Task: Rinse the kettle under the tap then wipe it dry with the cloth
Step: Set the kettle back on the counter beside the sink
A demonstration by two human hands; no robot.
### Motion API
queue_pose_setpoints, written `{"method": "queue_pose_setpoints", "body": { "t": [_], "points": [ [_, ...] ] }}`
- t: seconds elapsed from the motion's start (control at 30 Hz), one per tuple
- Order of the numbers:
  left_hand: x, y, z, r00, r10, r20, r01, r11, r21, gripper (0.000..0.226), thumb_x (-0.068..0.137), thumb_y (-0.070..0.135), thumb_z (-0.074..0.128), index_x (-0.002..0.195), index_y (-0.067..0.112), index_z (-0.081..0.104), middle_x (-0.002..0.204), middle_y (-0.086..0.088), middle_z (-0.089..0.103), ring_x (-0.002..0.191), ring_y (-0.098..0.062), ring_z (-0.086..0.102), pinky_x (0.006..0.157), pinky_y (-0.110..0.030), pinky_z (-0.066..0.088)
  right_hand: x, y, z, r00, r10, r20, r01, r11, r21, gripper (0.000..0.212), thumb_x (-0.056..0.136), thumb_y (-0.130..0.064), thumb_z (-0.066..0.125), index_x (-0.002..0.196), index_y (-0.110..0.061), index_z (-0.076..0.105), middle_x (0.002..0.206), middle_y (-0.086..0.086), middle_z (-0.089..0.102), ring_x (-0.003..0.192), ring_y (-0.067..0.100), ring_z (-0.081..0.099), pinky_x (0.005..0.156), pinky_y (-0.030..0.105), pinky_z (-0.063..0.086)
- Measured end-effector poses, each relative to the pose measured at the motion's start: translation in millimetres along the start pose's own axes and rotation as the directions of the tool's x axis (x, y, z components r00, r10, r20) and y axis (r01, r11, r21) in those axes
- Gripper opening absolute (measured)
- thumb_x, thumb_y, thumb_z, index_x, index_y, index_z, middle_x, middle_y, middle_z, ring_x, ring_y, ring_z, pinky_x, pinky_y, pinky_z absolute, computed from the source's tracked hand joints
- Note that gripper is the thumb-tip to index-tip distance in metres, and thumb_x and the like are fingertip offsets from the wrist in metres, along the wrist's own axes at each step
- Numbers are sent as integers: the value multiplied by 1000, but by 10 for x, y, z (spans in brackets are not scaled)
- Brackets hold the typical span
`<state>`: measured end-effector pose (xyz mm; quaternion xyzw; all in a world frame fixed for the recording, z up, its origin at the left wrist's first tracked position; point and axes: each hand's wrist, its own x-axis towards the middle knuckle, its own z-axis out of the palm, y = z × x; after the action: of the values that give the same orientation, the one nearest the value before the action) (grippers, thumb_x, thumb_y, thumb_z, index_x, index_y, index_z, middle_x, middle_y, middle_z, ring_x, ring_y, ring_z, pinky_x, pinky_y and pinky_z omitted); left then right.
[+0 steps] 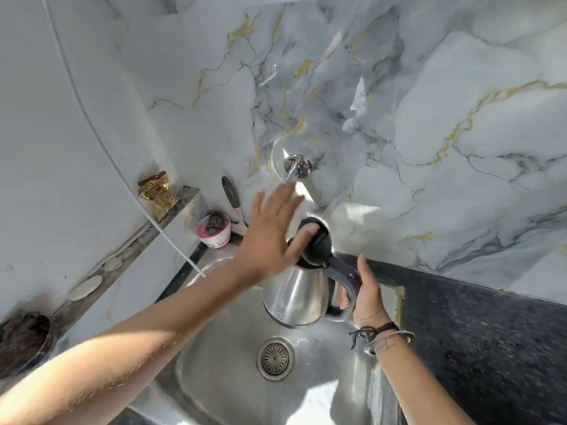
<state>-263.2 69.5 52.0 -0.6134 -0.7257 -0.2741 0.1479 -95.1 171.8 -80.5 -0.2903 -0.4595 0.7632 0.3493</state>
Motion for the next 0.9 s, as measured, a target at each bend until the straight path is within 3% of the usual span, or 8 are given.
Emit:
{"method": "queue_pose_setpoints", "body": {
  "t": [0.07, 0.17, 0.33, 0.47, 0.53, 0.6, 0.67, 0.9],
  "points": [
    [-92, 255, 32, 949, 224, 220, -240, 970, 45, 76, 96, 65, 28, 151, 13, 32, 163, -6, 20, 152, -16, 6, 123, -43, -1, -191, -151, -56, 1000, -4, -17, 5, 999, 33, 81, 90, -64, 47, 97, 15, 64, 86, 27, 67, 76, 38, 64, 70, 37, 51],
    [-253, 551, 127, 878, 146, 456, -193, 980, 58, 93, 91, 73, 27, 156, 9, 10, 165, -8, 1, 151, -16, -10, 122, -35, -9, -535, -406, -197, 995, -47, -93, 42, 998, -55, 93, 74, -80, 54, 63, 12, 59, 56, 20, 56, 48, 28, 48, 51, 33, 35],
    [-394, 1112, 174, 867, 231, 441, -214, 973, -87, 112, 78, 84, 36, 156, 7, 10, 164, -10, 2, 152, -16, -4, 121, -31, -11, -1143, -723, -631, 976, -123, -181, 117, 992, -43, 69, 78, -69, 59, 68, -3, 72, 62, 12, 71, 57, 21, 68, 58, 28, 53],
    [-459, 1597, 212, 828, 325, 456, -279, 946, -167, 114, 78, 79, 47, 157, 9, 3, 161, -4, -7, 149, -13, -8, 119, -30, -13, -1591, -941, -954, 946, -140, -293, 141, 990, -18, 115, 68, -77, 64, 92, 34, 51, 95, 53, 54, 81, 50, 51, 77, 50, 40],
    [-475, 1814, 251, 806, 342, 483, -221, 931, -289, 105, 84, 71, 51, 157, 13, 3, 162, 0, -7, 148, -9, -9, 118, -27, -12, -1798, -986, -1118, 924, -172, -343, 165, 985, -49, 111, 67, -78, 65, 93, 29, 55, 96, 42, 56, 85, 46, 51, 77, 52, 40],
    [-499, 2034, 316, 801, 298, 520, -31, 887, -461, 84, 93, 60, 46, 157, 21, 8, 164, 3, 2, 144, 2, -6, 115, -23, -8, -2020, -961, -1283, 899, -173, -402, 133, 983, -124, 95, 67, -84, 60, 67, 12, 60, 68, 26, 57, 62, 32, 51, 60, 40, 40],
    [-544, 2240, 420, 805, 236, 545, 119, 835, -537, 66, 101, 50, 38, 157, 23, 14, 165, 4, 7, 144, 5, -2, 114, -21, -7, -2244, -882, -1397, 863, -176, -473, 96, 977, -189, 87, 68, -87, 53, 45, -4, 48, 39, 13, 44, 36, 23, 40, 43, 28, 31],
    [-888, 2632, 833, 664, 170, 728, 170, 914, -369, 73, 98, 53, 43, 154, 11, 23, 164, -8, 12, 152, -19, 7, 123, -41, 5, -2801, -390, -1495, 774, -150, -615, -57, 951, -303, 80, 81, -83, 40, 41, -13, 46, 37, 9, 46, 35, 24, 45, 43, 34, 38]
  ]
}}
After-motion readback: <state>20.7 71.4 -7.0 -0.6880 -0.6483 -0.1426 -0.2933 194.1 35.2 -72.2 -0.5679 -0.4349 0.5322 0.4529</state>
